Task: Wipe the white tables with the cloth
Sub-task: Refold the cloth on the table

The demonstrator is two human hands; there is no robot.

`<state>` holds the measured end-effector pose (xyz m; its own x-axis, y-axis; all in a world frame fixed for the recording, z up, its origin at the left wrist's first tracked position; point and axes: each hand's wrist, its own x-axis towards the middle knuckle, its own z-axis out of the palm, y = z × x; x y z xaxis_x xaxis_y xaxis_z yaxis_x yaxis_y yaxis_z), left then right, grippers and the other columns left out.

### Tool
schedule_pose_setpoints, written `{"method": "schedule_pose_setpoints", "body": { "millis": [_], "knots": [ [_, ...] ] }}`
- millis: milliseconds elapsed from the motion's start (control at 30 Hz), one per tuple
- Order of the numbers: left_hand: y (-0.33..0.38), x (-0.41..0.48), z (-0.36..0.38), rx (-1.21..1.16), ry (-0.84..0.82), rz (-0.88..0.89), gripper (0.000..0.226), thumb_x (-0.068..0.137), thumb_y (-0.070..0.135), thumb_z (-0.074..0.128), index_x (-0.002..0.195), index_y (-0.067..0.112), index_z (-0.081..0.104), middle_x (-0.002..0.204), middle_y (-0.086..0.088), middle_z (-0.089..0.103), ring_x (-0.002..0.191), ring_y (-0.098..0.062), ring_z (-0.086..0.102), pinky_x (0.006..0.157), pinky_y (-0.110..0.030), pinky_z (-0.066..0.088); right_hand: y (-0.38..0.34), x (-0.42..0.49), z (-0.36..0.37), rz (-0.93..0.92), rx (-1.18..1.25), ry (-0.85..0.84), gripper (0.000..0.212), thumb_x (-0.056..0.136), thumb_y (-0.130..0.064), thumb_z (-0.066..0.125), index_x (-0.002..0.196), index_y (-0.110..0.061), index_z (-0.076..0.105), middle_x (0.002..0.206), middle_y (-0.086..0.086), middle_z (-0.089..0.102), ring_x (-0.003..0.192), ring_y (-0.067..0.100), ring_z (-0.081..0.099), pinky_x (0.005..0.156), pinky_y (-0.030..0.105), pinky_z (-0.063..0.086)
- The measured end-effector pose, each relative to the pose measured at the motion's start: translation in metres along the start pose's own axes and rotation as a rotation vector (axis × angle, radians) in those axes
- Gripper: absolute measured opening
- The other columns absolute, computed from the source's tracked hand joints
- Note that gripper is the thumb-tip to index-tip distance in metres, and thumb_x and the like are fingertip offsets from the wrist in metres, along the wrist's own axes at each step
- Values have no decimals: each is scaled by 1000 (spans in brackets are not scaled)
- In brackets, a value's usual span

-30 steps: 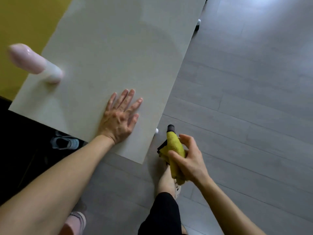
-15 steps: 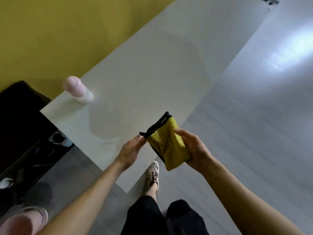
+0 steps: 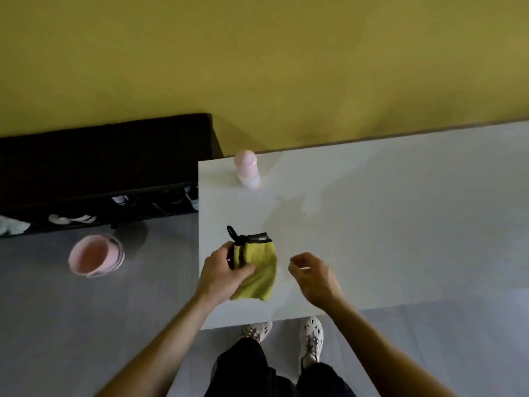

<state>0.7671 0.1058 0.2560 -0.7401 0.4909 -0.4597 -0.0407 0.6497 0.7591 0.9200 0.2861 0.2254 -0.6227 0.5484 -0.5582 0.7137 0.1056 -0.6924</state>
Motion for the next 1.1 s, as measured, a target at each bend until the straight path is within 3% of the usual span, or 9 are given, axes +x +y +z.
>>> {"method": "schedule_pose_setpoints", "body": {
  "millis": [133, 200, 367, 533, 633, 767, 867, 967, 1100],
  "knots": [
    [-14, -5, -23, 420, 543, 115, 30, 80, 37, 89, 99, 26, 68, 84, 8, 72, 75, -23, 70, 66, -35, 54, 0, 28, -2, -173, -168, -145, 18, 104, -23, 69, 120, -16, 76, 110, -3, 79, 101, 15, 75, 93, 36, 63],
    [-30, 5, -25, 520, 653, 161, 38, 81, 37, 91, 110, 21, 72, 90, 1, 73, 74, -31, 72, 65, -38, 55, -6, 42, 3, -258, -223, -172, 20, 104, -21, 69, 120, -13, 76, 114, 2, 80, 105, 20, 76, 95, 39, 63],
    [-95, 45, -5, 766, 81, 19, 69, 98, 67, 60, 159, 38, 42, 128, 1, 47, 114, -26, 60, 92, -42, 55, -22, 71, 35, -377, -329, -147, 26, 106, -20, 66, 129, -11, 73, 130, 5, 74, 119, 23, 70, 101, 28, 52],
    [-116, 56, 27, 921, 206, 238, 95, 84, 69, 71, 164, 32, 35, 165, -14, 33, 155, -40, 33, 122, -60, 36, -29, 107, 75, -470, -330, 45, 30, 106, -8, 60, 134, -11, 70, 139, 8, 68, 135, 31, 60, 114, 40, 48],
    [-132, 59, 41, 861, 174, 327, 103, 93, 39, 78, 174, 30, 15, 179, -22, 8, 167, -44, 5, 126, -69, 29, -45, 134, 96, -481, -277, 141, 33, 110, -7, 50, 137, -12, 67, 144, 9, 66, 139, 31, 58, 111, 41, 52],
    [-153, 65, 8, 619, 254, 327, 95, 94, 10, 77, 171, 27, 24, 180, -13, 19, 165, -40, 23, 120, -57, 47, -61, 153, 114, -500, -251, 243, 30, 112, -13, 49, 136, -12, 67, 140, 9, 69, 133, 32, 63, 104, 47, 58],
    [-153, 79, -35, 201, 392, 101, 77, 103, 11, 67, 169, 27, 31, 167, -2, 46, 146, -20, 55, 108, -38, 59, -77, 162, 128, -610, -301, 268, 34, 114, -16, 49, 144, -10, 64, 152, 12, 62, 151, 29, 50, 121, 49, 48],
    [-138, 94, -54, -157, 219, 3, 54, 111, 33, 60, 160, 43, 40, 111, 16, 75, 97, -2, 74, 78, -20, 61, -89, 183, 153, -699, -460, 256, 45, 118, -24, 41, 160, -14, 51, 173, 9, 40, 166, 25, 23, 135, 51, 25],
    [-153, 105, -62, -510, 109, -130, 33, 111, 46, 55, 141, 37, 64, 135, 9, 72, 117, -6, 72, 95, -23, 58, -74, 194, 177, -766, -661, 264, 52, 117, -28, 37, 167, -16, 42, 179, 10, 24, 169, 28, 11, 134, 60, 16]
  ]
}}
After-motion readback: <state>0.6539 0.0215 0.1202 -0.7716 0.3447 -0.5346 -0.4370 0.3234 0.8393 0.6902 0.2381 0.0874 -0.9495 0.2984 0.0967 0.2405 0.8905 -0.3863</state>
